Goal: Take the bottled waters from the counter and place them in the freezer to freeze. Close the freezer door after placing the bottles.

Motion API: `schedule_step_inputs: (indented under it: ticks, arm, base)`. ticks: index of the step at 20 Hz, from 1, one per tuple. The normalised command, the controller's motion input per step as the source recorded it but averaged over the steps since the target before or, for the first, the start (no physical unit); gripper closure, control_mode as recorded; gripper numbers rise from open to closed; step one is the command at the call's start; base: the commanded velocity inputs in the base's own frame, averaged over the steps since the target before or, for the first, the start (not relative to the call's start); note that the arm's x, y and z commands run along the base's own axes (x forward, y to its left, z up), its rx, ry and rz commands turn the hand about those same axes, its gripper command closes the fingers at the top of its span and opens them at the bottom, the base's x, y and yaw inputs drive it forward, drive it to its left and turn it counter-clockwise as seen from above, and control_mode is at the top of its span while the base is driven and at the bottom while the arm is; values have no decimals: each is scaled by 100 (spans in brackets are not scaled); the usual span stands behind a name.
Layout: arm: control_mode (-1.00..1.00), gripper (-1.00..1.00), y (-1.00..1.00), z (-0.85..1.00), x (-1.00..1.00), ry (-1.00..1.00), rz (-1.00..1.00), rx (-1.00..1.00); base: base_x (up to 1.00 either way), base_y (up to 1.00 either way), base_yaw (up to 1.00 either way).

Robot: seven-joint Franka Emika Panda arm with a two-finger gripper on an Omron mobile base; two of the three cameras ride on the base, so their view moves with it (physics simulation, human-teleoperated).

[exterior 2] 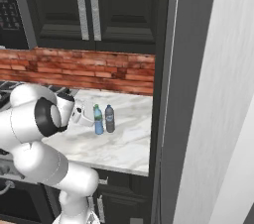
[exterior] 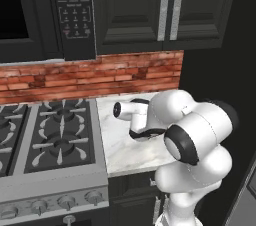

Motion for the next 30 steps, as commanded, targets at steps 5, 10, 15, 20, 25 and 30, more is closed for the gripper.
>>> schedule_step_inputs:
  ticks: [5, 10, 15, 20, 25, 30]
  arm:
    - [-100, 100, 0, 19, -16, -2, -1, 0]
    - [-100, 100, 0, 74, -54, -17, -7, -1]
    - [-100, 100, 5, 93, -66, -19, -7, -4]
    - [-100, 100, 6, 86, -98, -18, -1, -3]
    - [100, 100, 0, 17, -20, -2, 0, 0]
    - [100, 100, 0, 0, 0, 0, 0, 0]
  base:
    - [0, 0, 0]
    - [0, 0, 0]
    - [0, 0, 0]
    - [0, 0, 0]
    - [-80, 12, -2]
    - [-100, 39, -50]
